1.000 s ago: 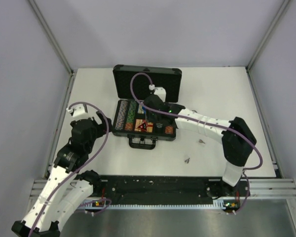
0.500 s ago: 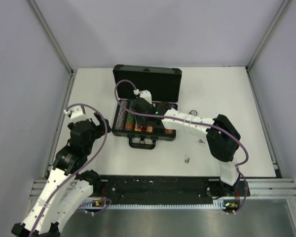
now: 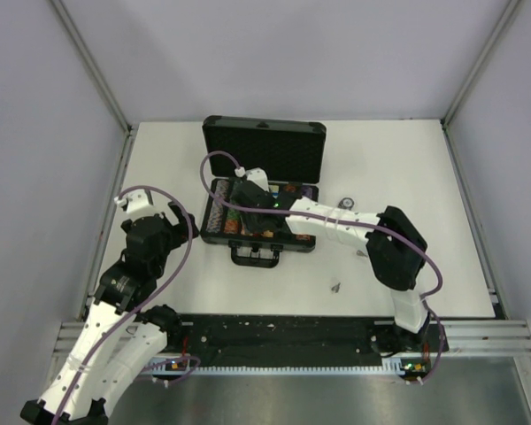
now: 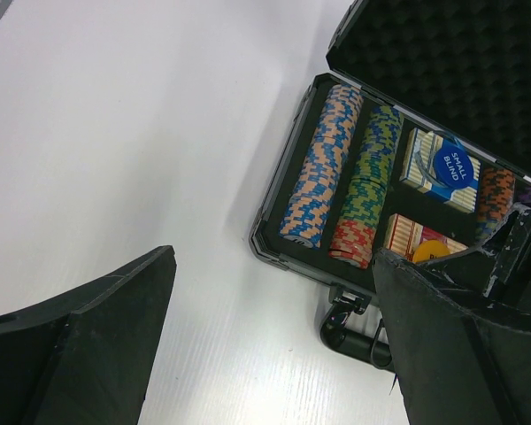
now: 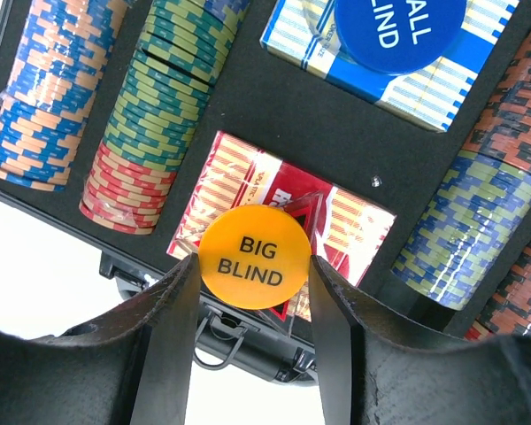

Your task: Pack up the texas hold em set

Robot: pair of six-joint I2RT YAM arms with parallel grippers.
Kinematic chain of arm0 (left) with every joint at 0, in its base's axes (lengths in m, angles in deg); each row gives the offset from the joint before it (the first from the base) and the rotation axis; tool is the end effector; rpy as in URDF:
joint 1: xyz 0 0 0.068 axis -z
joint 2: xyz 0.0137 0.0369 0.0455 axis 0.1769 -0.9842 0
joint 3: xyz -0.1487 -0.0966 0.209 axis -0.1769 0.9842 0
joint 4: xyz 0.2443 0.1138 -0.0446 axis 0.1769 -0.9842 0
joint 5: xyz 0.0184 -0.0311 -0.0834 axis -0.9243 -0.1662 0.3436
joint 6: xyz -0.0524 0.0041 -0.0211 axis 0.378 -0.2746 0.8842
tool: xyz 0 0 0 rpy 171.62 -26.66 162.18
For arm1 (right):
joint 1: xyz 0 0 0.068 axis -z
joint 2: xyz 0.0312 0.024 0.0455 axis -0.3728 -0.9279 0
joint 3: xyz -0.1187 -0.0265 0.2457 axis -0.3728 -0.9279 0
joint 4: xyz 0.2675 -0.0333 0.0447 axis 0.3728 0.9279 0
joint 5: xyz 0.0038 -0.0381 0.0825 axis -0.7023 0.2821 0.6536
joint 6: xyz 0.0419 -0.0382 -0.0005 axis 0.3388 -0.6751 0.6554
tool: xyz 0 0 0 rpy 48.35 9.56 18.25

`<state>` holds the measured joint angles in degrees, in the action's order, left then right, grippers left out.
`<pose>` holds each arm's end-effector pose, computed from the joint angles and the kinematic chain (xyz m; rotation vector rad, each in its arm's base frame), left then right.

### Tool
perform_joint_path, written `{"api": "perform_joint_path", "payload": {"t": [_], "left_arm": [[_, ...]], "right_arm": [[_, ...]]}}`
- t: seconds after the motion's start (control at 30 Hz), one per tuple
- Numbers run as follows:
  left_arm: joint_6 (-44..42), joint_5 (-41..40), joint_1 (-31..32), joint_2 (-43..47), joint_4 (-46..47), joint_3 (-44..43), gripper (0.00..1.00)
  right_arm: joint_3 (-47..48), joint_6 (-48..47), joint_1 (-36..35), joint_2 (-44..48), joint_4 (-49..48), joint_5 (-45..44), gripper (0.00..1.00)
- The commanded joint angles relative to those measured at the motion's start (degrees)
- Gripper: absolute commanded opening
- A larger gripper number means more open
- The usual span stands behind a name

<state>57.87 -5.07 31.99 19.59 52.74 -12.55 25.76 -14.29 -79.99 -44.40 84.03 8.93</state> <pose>0.1360 -0.0365 0.3096 -0.4345 1.9235 -0.1713 0.2486 0.3724 0.2290 -0.3839 2.4046 0.2552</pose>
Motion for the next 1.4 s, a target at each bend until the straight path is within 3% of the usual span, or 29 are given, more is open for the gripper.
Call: {"api": "perform_joint_path", "payload": {"t": [0.0, 0.27, 0.6, 1.03, 1.23, 1.37], "left_arm": [[-0.02, -0.63, -0.09, 0.30, 1.12, -1.55, 0.99], [-0.11, -0.71, -0.09, 0.65, 0.86, -1.55, 0.99], [-0.11, -0.54, -0.18, 1.09, 0.86, -1.90, 0.99], [1.65, 5.52, -0.09, -1.36, 6.13, 0.03, 0.99], [2.18, 7.37, -0.18, -3.56, 7.28, -0.06, 0.99], [2.26, 7.99, -0.09, -4.01, 7.54, 0.03, 0.99]], "right_arm": [[3.08, -0.76, -1.04, -1.08, 0.62, 0.34, 0.48], [5.98, -2.43, -1.04, -1.97, 0.70, -2.21, 0.63], [3.88, -1.91, -0.78, 7.33, 2.81, -6.69, 0.67], [-25.90, 12.50, 5.19, 32.21, 14.32, -5.55, 0.68], [-36.80, 22.61, 5.46, 37.58, 18.02, -0.73, 0.68], [-42.70, 24.37, 5.46, 38.02, 15.04, 4.72, 0.58]]}}
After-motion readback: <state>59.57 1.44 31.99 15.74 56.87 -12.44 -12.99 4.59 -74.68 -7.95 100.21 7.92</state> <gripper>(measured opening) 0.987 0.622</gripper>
